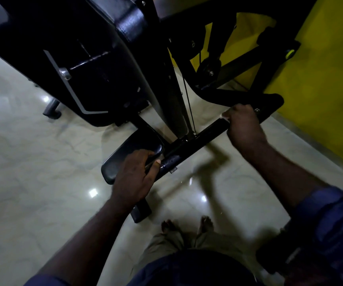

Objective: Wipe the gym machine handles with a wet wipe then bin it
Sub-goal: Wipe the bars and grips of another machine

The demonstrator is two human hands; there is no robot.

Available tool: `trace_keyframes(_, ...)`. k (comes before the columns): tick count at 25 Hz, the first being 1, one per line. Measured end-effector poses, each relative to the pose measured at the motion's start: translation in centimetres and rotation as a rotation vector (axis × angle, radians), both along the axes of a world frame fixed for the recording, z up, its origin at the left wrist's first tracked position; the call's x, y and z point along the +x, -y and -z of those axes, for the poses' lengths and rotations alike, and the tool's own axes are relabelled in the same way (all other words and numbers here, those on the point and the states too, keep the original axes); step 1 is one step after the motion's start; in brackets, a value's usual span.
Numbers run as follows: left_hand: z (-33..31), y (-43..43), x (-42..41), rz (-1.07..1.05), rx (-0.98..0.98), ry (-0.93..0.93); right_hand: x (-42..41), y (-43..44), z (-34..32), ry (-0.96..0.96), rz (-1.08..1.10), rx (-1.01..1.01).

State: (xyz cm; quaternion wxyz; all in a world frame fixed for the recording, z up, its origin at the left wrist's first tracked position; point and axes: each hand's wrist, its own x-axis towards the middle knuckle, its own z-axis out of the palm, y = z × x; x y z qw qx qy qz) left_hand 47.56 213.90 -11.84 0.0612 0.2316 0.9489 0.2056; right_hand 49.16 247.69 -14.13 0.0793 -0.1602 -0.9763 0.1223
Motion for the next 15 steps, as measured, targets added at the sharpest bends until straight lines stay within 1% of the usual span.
trace_keyframes(1,0.1,0.0,0.0,-0.001,0.008,0.014,0.5,2.3,-0.1,-0.011,0.005,-0.038)
trace_keyframes(2,0.1,0.0,0.0,0.003,0.015,0.021,1.4,5.2,0.1,-0.043,-0.049,-0.098)
trace_keyframes(3,0.2,0.0,-0.1,0.01,0.018,0.023,2.5,7.6,0.0,-0.061,-0.157,-0.17)
trace_keyframes(4,0.3,0.0,-0.3,0.016,0.018,0.023,3.1,8.6,-0.2,-0.063,-0.273,-0.191)
trace_keyframes(5,0.5,0.1,-0.4,0.024,0.012,0.018,3.1,7.9,-0.2,-0.045,-0.366,-0.162)
trace_keyframes(6,0.6,0.2,-0.4,0.033,0.004,0.016,2.3,6.1,-0.1,-0.027,-0.392,-0.089)
trace_keyframes(7,0.8,0.2,-0.3,0.04,0.002,0.014,1.0,3.5,-0.7,0.016,-0.317,0.0)
trace_keyframes(8,0.9,0.2,-0.3,0.041,0.006,0.012,-0.2,0.5,-1.0,0.083,-0.196,0.057)
trace_keyframes(9,0.9,0.2,-0.3,0.036,0.01,0.012,-1.0,-1.7,-1.3,0.111,-0.077,0.09)
trace_keyframes(10,0.9,0.2,-0.4,0.029,0.009,0.018,-1.3,-2.3,-1.3,0.11,0.004,0.111)
trace_keyframes(11,1.0,0.3,-0.4,0.023,0.004,0.027,-1.2,-1.1,-1.3,0.101,0.029,0.131)
trace_keyframes(12,1.2,0.3,-0.5,0.018,-0.001,0.034,-0.8,1.2,-1.3,0.081,0.014,0.116)
trace_keyframes(13,1.3,0.3,-0.5,0.014,-0.007,0.041,0.1,3.8,-1.1,0.064,-0.023,0.054)
trace_keyframes(14,1.3,0.3,-0.6,0.009,-0.016,0.047,1.3,6.0,-1.0,0.037,-0.081,-0.029)
trace_keyframes(15,1.4,0.3,-0.7,0.01,-0.028,0.052,2.4,6.9,-0.5,0.019,-0.168,-0.061)
